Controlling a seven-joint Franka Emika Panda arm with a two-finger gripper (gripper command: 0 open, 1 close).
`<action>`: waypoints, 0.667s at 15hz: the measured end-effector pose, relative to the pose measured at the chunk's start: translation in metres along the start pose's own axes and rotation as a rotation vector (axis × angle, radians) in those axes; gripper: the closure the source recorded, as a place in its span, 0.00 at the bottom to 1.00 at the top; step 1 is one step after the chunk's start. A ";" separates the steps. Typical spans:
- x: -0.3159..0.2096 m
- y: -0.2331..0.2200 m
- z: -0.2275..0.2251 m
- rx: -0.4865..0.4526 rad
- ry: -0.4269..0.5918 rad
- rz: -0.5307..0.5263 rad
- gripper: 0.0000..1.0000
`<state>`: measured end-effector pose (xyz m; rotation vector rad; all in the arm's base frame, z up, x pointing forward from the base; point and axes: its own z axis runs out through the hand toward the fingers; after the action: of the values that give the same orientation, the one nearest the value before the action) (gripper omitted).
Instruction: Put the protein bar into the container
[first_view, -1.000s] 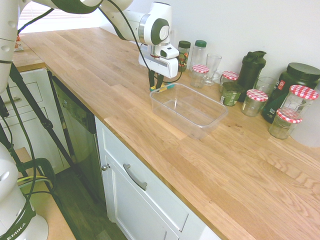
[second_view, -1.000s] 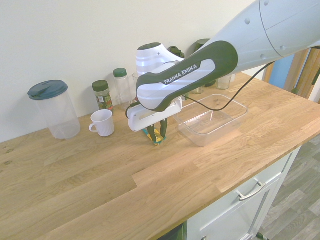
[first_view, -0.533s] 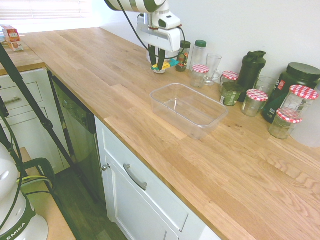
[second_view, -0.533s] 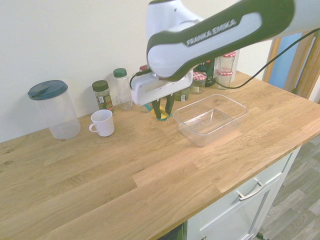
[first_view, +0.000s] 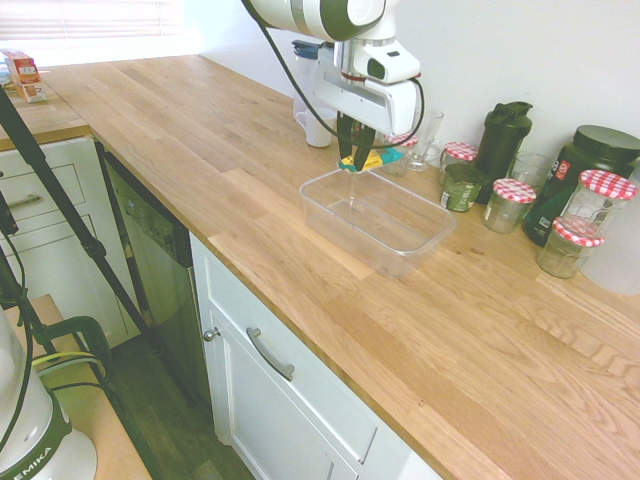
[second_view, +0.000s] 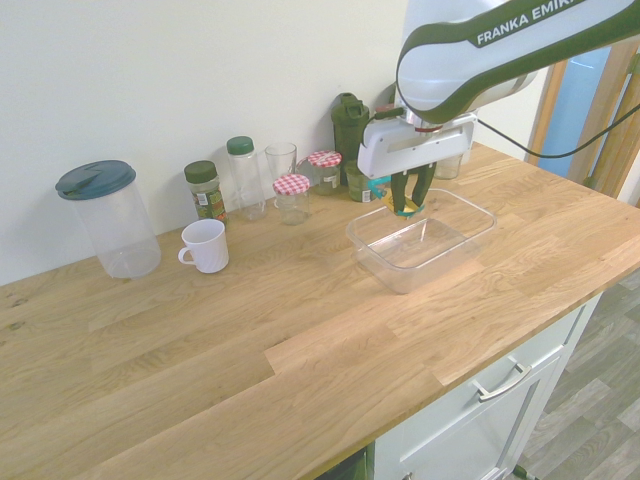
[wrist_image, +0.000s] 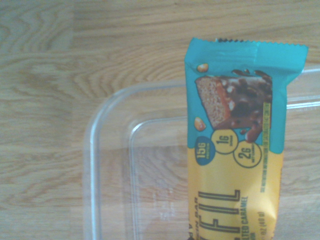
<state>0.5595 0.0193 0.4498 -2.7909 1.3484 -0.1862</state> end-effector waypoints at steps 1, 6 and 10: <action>-0.001 0.002 0.007 -0.005 -0.004 -0.001 1.00; -0.006 -0.001 0.046 -0.039 -0.020 -0.017 1.00; -0.010 -0.004 0.065 -0.062 -0.030 -0.023 0.00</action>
<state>0.5647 0.0282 0.3851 -2.8484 1.3385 -0.1050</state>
